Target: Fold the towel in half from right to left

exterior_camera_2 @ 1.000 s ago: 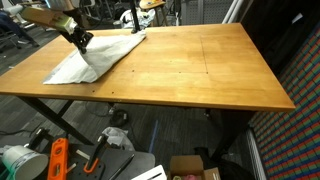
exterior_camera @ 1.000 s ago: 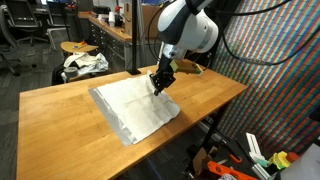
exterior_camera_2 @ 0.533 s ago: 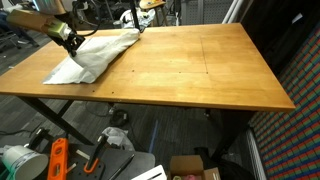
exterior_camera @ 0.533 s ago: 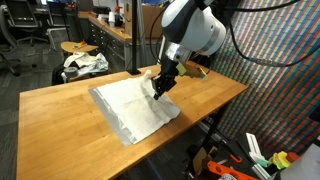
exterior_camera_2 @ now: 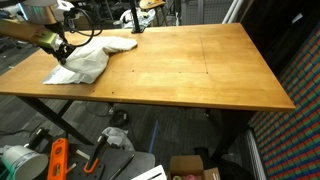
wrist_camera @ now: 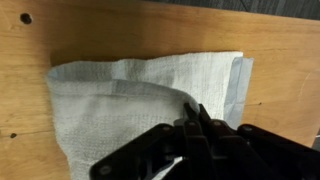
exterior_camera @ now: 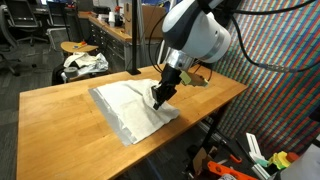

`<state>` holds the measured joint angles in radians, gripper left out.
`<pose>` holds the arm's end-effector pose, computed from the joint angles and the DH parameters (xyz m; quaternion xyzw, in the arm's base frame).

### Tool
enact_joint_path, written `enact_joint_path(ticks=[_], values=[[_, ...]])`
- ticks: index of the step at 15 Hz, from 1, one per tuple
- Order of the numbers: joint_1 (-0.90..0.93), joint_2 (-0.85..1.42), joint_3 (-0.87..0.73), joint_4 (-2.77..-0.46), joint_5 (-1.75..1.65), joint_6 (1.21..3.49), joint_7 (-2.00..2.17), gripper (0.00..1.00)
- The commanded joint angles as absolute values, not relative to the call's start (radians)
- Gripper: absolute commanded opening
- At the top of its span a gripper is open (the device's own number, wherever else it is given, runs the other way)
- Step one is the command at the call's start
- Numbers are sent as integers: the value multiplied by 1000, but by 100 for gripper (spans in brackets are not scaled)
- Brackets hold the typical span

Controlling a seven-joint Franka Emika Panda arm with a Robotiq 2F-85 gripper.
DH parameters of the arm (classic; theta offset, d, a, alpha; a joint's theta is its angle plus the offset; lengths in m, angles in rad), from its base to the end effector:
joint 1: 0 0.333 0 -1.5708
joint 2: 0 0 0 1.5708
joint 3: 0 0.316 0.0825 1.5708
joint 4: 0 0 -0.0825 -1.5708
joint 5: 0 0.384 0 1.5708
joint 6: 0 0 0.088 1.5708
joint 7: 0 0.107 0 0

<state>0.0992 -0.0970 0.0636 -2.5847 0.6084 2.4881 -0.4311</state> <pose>0.4326 0.0679 0.2933 -0.9824 -0.0518 -0.0248 0.1775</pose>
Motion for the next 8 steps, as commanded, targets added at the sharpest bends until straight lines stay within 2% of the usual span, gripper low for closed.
enact_joint_path(ticks=[1,8], values=[[106,-98,56,-2584,605,2486,-428,4],[106,-98,56,-2584,605,2486,-428,3]])
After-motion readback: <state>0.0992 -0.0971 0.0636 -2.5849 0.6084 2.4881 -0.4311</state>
